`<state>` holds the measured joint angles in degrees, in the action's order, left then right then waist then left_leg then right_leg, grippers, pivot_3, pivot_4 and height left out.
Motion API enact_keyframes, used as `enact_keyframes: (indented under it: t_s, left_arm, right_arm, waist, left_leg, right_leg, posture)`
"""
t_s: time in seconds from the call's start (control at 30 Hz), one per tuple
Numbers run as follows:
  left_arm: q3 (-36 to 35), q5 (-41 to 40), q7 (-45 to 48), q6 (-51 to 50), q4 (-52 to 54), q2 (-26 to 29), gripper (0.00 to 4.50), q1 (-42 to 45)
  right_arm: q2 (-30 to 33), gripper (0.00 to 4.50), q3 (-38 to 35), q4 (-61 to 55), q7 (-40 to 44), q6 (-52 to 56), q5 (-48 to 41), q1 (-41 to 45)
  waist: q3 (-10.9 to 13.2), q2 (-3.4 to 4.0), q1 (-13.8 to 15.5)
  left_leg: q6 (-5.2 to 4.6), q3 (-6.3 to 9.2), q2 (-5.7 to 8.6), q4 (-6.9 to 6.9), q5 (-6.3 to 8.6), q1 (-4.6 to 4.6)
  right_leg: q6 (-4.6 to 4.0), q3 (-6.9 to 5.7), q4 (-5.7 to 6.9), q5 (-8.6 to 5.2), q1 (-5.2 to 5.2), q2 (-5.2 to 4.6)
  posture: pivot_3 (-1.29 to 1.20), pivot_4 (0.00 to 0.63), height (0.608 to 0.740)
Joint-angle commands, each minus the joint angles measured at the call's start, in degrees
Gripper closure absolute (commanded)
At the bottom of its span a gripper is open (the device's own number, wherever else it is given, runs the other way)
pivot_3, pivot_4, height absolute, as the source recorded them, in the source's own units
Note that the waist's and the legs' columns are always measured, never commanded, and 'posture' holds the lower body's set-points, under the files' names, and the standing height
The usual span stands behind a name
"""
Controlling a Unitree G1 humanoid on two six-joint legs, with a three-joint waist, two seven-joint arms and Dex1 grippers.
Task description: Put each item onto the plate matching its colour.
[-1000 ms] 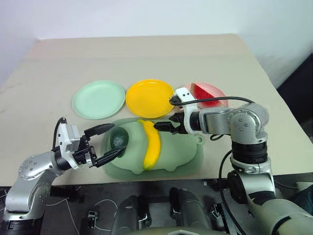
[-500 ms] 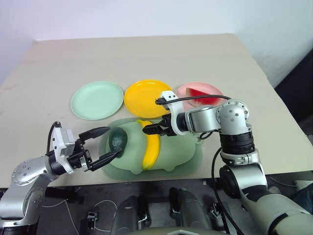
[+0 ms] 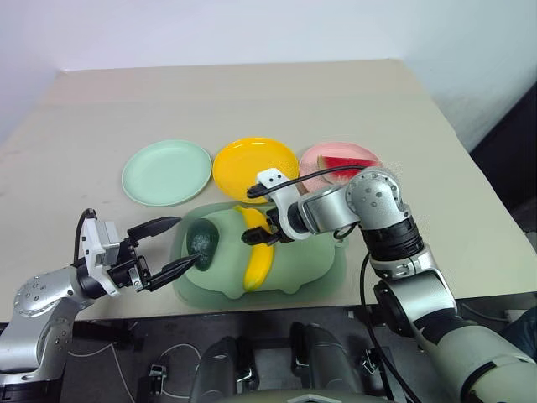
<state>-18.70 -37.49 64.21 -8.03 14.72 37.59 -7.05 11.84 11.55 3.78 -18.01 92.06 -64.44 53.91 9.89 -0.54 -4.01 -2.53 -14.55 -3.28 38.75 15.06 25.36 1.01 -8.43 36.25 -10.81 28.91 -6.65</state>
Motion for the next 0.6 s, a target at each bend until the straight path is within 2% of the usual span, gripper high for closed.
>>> enact_keyframes:
  t_s: [0.03,0.13,0.17,0.4,0.53,0.6]
  left_arm:
    - [0.0,0.0,0.6,1.2,0.5,0.0,0.0,0.5]
    - [0.0,0.2,0.9,1.3,0.0,0.0,0.0,0.7]
    - [-0.1,0.3,1.0,1.3,-0.1,-0.1,0.0,0.7]
    - [0.0,0.7,0.4,1.4,1.0,-0.8,0.0,0.1]
    - [0.3,0.6,-1.0,0.6,2.7,-1.2,0.0,0.0]
    - [1.1,1.0,-2.2,0.2,4.2,-1.6,0.0,-0.2]
  right_arm:
    - [0.8,1.55,0.9,-1.9,1.1,0.4,0.8,1.0]
    - [1.9,2.48,-0.3,-2.7,1.4,0.4,0.3,1.1]
    - [2.2,2.56,-0.6,-2.8,1.5,0.4,0.1,1.1]
    - [5.5,2.57,-7.9,-6.5,1.9,0.4,-5.3,3.2]
    - [6.7,2.57,-11.5,-6.8,6.0,0.4,-1.3,7.8]
    - [6.9,2.57,-10.7,-3.4,8.1,-3.9,3.5,10.2]
  waist:
    - [0.0,0.0,0.0]
    - [0.0,0.0,0.1]
    - [0.0,0.0,0.1]
    - [0.0,0.0,0.0]
    - [0.0,0.02,-0.1]
    - [0.0,0.01,0.0]
  left_leg:
    - [0.0,0.0,0.0,0.0,0.0,0.0]
    - [0.0,-0.01,0.0,0.0,0.0,0.02]
    - [0.0,-0.01,0.0,0.0,0.0,0.03]
    - [0.0,-0.02,0.0,-0.01,0.0,0.05]
    - [0.0,-0.03,-0.02,0.0,0.0,0.06]
    - [-0.01,-0.02,-0.04,0.0,0.0,0.05]
  right_leg:
    - [0.0,0.0,0.0,0.0,0.0,0.0]
    - [0.01,-0.01,0.0,0.0,0.01,0.0]
    - [0.0,-0.01,-0.01,0.0,0.01,-0.01]
    - [0.0,0.02,-0.01,0.0,0.08,0.0]
    - [0.01,0.06,0.0,0.01,0.12,0.03]
    - [0.01,0.07,0.0,0.0,0.11,0.06]
  posture:
    - [0.0,0.15,0.696]
    - [0.0,0.15,0.696]
    - [0.0,0.15,0.696]
    - [0.0,0.15,0.696]
    - [0.0,0.15,0.696]
    - [0.0,0.15,0.696]
